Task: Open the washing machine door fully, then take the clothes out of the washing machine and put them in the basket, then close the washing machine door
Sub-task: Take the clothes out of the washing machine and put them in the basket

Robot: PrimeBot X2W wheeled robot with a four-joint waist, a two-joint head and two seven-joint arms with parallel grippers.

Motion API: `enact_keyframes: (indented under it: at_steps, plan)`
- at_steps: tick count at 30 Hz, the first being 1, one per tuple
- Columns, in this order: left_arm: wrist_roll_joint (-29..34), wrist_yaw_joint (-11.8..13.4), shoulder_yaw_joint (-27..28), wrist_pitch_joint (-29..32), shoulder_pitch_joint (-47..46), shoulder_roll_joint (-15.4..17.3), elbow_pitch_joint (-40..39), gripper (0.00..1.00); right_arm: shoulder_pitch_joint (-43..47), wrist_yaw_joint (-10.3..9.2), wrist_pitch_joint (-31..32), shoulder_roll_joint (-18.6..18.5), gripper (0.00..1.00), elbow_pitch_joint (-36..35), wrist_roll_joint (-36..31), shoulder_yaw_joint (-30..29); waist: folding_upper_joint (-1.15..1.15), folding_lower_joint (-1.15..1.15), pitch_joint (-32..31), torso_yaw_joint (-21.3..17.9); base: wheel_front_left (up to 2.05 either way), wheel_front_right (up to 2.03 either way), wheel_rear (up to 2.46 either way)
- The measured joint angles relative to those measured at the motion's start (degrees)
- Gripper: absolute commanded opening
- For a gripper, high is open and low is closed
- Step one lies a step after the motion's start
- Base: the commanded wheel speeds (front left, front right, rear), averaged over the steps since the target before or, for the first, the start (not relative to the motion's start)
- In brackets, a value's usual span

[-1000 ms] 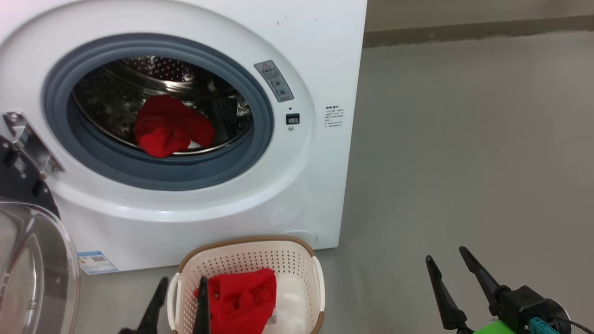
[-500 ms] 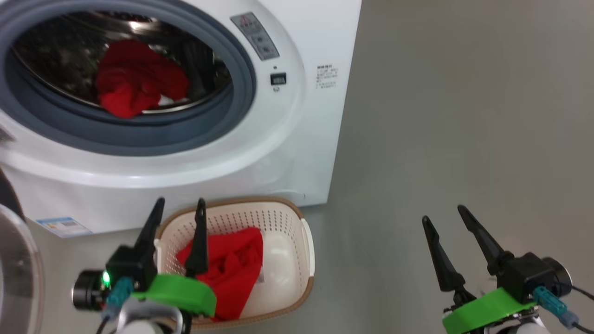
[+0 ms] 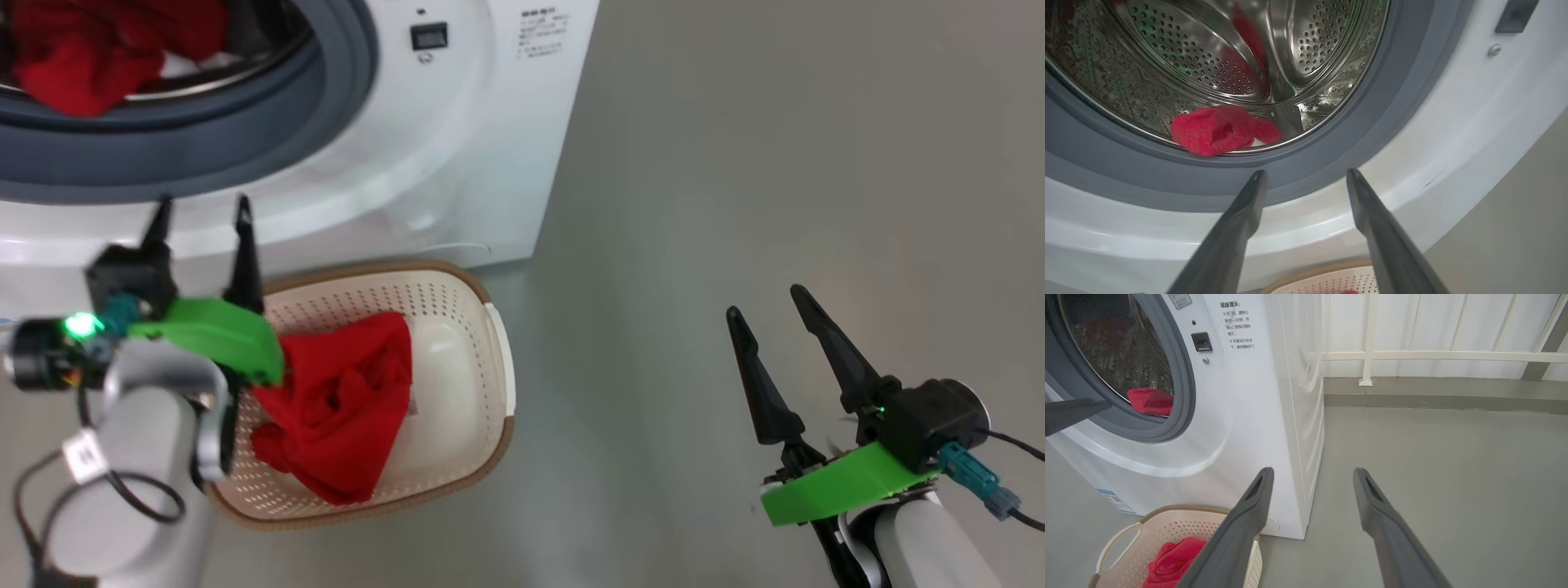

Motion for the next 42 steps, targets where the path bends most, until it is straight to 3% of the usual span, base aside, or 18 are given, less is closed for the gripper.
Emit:
enact_keyframes:
  at_steps: [10, 23, 36, 42]
  plan:
    - [1.78, -0.92, 1.22, 4.72, -12.61, 7.21, 6.90, 1.00, -3.81, 0.00, -0.33, 0.43, 1.00, 1.09, 1.27, 1.53, 0.00, 0.00, 6.05, -4.15, 0.00, 0.00, 0.00]
    - [5.68, -3.03, 0.26, 12.47, -26.22, 16.94, 9.84, 1.00, -7.16, 0.00, -0.48, 1.10, 1.00, 1.01, 4.58, 4.05, 0.00, 0.00, 11.82, -9.14, 0.00, 0.00, 0.00]
    - [7.94, -3.92, -0.01, 21.02, -31.80, 25.86, 10.63, 1.00, -9.23, 0.00, -0.49, 1.24, 1.00, 0.96, 8.06, 5.76, 0.00, 0.00, 16.10, -12.87, 0.00, 0.00, 0.00]
    - [9.07, -2.82, -0.13, 25.68, -32.36, 27.28, 10.37, 1.00, -9.26, 0.00, -0.49, 1.27, 1.00, 0.94, 8.06, 5.79, 0.00, 0.00, 16.89, -13.02, 0.00, 0.00, 0.00]
